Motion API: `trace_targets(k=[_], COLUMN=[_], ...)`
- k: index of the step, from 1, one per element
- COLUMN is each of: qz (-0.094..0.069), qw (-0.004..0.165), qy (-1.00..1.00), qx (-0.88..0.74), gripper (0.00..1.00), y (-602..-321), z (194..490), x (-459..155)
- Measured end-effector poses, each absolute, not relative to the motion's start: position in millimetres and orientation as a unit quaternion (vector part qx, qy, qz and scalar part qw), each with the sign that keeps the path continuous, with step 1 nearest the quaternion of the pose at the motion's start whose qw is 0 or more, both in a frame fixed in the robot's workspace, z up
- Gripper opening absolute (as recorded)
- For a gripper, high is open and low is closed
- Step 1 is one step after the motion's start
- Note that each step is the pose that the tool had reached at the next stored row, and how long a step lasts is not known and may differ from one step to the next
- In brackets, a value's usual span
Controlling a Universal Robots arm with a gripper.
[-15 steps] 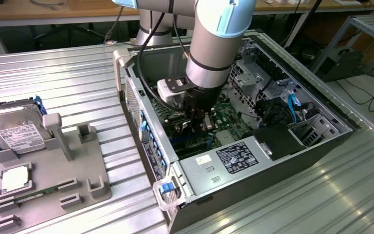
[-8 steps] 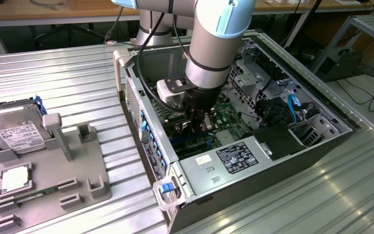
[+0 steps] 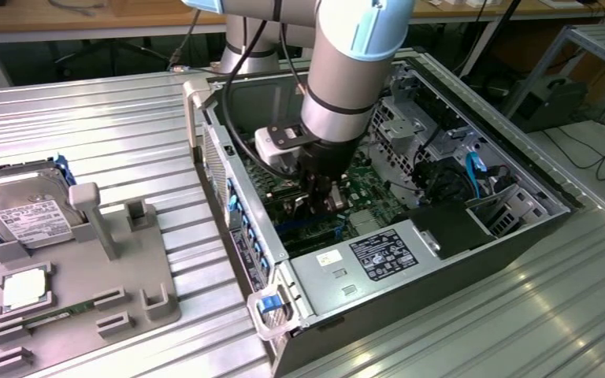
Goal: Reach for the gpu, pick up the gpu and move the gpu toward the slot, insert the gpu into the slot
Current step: 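Insert the gpu into the slot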
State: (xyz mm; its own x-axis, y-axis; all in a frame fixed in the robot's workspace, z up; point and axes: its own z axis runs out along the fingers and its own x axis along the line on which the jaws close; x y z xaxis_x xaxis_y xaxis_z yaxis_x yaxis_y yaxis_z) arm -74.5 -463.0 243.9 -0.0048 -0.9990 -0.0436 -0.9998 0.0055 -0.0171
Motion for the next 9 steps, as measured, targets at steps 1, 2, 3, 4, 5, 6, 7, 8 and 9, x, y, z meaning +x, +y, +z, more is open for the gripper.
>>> trace_targets(k=[1,2,3,4,5,6,7,8,9], qz=[0.009,0.009,0.009,0.009,0.009,0.009,0.009,0.009,0.009], qw=[0.022,0.022,0.022,0.022,0.022,0.022,0.022,0.022,0.022], qy=[0.709,0.709,0.709,0.709,0.709,0.709,0.709,0.709,0.709], qx=[-0.705,-0.705,-0.705,-0.705,-0.705,-0.705,-0.705,-0.705,-0.705], gripper=[0.28,0.28,0.28,0.28,0.28,0.28,0.28,0.28,0.28], y=[-462.9,-462.9,-462.9,-462.9,-462.9,-462.9,-462.9,-462.9,-462.9], z=[244.2,244.1,244.2,244.3,244.4,244.4,244.4,244.4,244.4], x=[-74.4,-74.4,-74.5,-74.5,-74.5,-74.5,-74.5,-74.8,-75.2])
